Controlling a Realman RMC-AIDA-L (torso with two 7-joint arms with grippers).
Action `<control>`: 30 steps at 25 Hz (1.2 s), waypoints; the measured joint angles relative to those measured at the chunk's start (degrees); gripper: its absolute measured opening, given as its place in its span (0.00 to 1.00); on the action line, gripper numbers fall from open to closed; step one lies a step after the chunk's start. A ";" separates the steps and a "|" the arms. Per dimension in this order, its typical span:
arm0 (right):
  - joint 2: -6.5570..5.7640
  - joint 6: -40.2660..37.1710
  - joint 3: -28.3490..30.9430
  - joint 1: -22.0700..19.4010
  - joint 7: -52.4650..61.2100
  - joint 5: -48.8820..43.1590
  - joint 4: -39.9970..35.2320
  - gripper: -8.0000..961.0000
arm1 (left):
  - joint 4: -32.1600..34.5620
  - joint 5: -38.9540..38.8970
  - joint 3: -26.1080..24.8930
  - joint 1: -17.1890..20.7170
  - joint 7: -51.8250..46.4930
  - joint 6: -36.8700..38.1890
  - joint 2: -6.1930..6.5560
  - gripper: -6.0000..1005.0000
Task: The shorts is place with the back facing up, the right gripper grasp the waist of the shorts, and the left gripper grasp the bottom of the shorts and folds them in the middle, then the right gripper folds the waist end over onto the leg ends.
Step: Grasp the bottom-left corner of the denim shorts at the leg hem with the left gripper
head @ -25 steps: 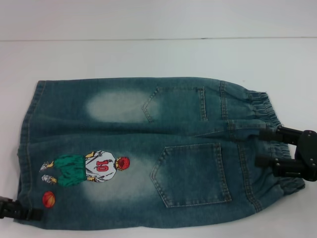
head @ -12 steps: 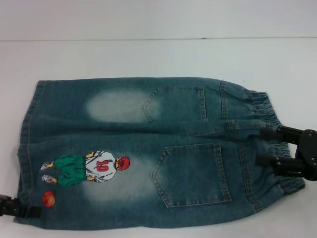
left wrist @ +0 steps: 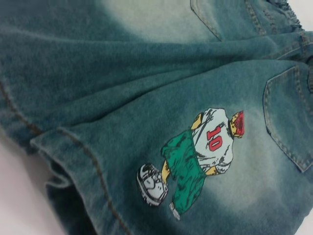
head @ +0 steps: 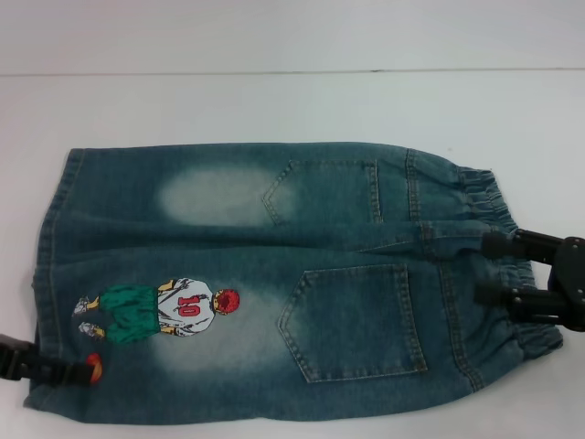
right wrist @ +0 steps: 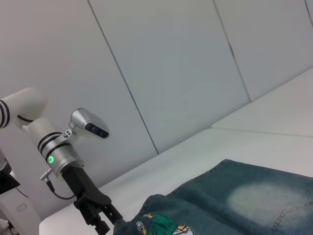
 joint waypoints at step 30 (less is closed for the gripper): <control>-0.11 0.02 0.75 -0.09 0.18 0.01 -0.05 0.92 | 0.34 3.54 -0.59 0.63 -0.77 1.20 0.96 0.86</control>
